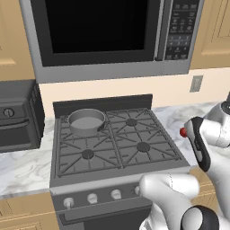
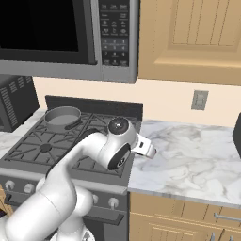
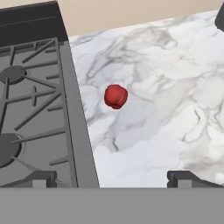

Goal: Turn on the burner for the pot on the stove. Wait thirty seconds for the pot to heat up. Then add the bell pepper to the pot.

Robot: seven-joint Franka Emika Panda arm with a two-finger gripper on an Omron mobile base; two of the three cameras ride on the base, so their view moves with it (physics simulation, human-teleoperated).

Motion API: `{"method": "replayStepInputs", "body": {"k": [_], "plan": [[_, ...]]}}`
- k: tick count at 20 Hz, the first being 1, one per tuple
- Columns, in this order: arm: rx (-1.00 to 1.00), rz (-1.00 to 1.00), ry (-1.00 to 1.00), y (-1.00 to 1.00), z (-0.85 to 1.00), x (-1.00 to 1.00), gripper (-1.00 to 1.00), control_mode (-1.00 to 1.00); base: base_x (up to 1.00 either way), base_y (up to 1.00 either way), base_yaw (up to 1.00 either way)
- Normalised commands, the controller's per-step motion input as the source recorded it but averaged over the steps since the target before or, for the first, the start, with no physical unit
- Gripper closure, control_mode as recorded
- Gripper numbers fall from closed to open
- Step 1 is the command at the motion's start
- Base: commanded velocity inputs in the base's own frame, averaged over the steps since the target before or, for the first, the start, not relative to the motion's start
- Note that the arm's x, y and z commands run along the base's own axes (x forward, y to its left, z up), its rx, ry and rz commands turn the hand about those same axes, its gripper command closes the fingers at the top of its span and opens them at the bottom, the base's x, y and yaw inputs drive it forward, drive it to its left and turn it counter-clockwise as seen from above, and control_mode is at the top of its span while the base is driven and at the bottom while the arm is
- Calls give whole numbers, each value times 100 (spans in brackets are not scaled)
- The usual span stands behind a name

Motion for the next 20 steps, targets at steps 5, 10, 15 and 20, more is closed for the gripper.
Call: {"method": "replayStepInputs", "body": {"k": [5,10,15,20], "plan": [[0,0,0,0,0,19,-100,-100,0,0,0],[0,0,-1,0,-4,19,-100,-100,0,0,0],[0,0,-1,0,-7,18,-100,-100,0,0,0],[0,0,0,-1,-7,25,-100,-100,0,0,0]]}}
